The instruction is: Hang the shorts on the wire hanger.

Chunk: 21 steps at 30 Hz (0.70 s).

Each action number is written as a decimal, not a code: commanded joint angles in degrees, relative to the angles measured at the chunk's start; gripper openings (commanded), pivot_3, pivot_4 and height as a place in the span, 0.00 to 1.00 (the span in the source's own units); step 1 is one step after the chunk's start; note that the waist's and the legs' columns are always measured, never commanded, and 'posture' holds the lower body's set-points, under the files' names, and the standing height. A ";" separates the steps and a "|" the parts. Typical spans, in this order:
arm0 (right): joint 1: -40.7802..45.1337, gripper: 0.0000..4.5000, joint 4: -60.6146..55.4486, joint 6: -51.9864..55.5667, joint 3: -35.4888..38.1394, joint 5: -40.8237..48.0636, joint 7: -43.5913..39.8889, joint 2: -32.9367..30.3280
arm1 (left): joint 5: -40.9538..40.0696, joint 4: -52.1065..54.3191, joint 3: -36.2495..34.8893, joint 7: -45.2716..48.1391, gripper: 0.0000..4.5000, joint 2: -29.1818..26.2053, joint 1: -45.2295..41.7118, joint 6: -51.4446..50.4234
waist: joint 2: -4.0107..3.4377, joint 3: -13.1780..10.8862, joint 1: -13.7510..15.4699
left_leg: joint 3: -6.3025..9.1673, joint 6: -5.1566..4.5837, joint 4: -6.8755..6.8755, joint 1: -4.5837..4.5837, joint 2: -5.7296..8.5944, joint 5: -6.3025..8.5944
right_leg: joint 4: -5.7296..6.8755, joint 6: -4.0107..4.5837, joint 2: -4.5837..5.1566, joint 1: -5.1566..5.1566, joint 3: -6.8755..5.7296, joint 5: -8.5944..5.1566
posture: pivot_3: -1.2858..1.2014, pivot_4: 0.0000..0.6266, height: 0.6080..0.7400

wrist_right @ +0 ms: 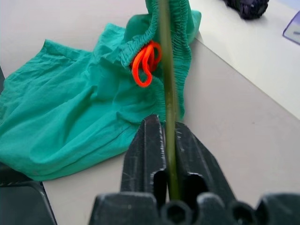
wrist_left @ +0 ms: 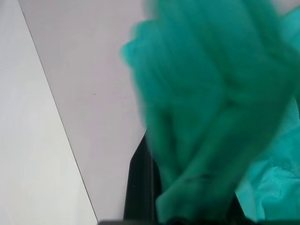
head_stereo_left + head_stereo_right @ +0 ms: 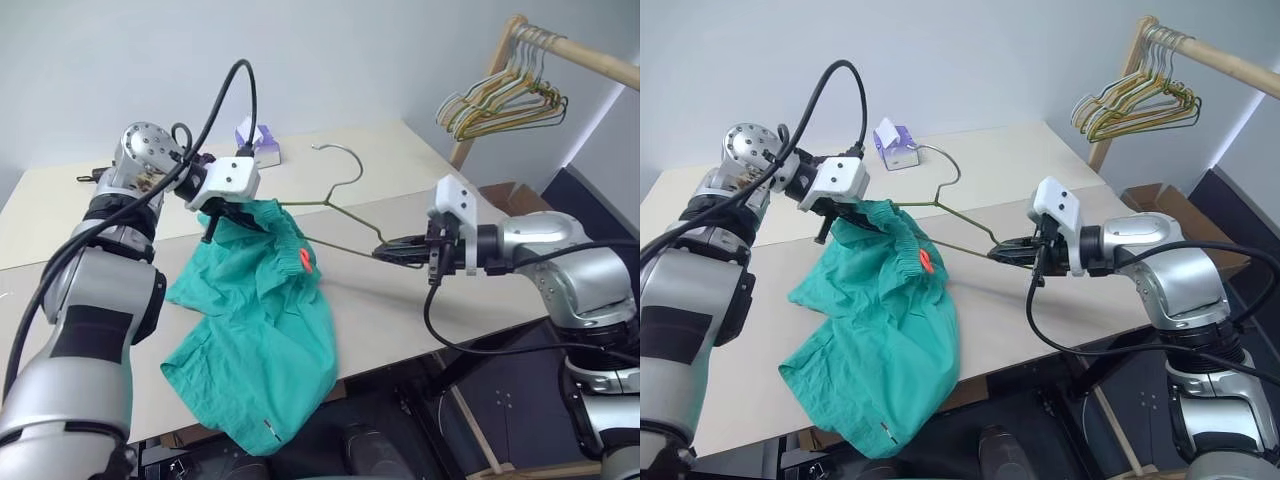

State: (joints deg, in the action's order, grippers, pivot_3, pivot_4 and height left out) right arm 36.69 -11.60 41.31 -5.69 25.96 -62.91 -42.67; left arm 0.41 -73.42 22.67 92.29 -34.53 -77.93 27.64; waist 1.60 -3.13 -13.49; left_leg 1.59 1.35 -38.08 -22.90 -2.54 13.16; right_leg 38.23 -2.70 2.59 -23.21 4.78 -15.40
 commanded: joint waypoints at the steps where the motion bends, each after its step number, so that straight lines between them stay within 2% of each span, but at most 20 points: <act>1: -1.16 0.30 1.05 -2.28 4.30 -0.41 1.93 -1.23 | -4.73 1.98 -1.00 0.21 0.00 -1.56 0.03 -2.82 | 0.00 0.00 0.04 | 0.00 0.00 0.00 0.00 0.00 0.00 | 0.00 0.00 0.00 0.00 0.00 0.00 | 0.44 0.00 1.00; 8: -11.69 0.82 -0.61 -0.73 19.08 3.07 8.02 -4.09 | -10.93 4.85 -1.31 0.21 0.00 -3.79 2.79 -8.10 | 0.00 0.00 0.17 | 0.03 0.00 -0.01 -0.06 0.00 0.00 | -0.03 0.01 0.01 0.00 -0.03 0.00 | 0.44 0.00 1.00; 11: -17.40 1.00 -4.96 1.30 24.85 6.98 11.20 -2.82 | -11.96 5.64 -1.38 0.21 0.00 -4.65 3.61 -9.20 | 0.00 0.00 0.10 | 0.02 0.00 0.00 0.01 0.01 0.00 | 0.01 0.01 0.01 0.04 -0.01 0.00 | 0.44 0.00 1.00; 16: -25.12 1.00 -10.69 2.46 28.19 12.18 17.35 0.92 | -13.77 7.23 0.06 0.21 0.00 -5.87 4.97 -11.04 | -0.01 0.00 -0.19 | 0.01 0.00 0.00 0.09 -0.01 0.00 | 0.03 -0.01 -0.05 0.11 0.04 -0.01 | 0.44 0.02 1.00; 21: -23.45 1.00 -11.00 2.69 24.98 13.76 19.41 0.16 | -15.89 9.41 4.64 0.21 0.00 -7.10 5.91 -11.32 | -0.01 0.00 -0.15 | -0.03 0.00 0.01 0.08 0.00 0.00 | 0.01 -0.01 -0.04 0.09 0.10 -0.01 | 0.43 0.02 1.00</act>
State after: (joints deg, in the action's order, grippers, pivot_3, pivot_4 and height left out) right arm 13.06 -25.09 43.15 14.27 41.40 -46.51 -39.55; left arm -15.69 -61.69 27.59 92.31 -34.57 -71.62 18.13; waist 1.59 -3.13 -13.63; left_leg 1.55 1.35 -38.07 -22.82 -2.54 13.17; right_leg 38.23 -2.71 2.54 -23.12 4.89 -15.40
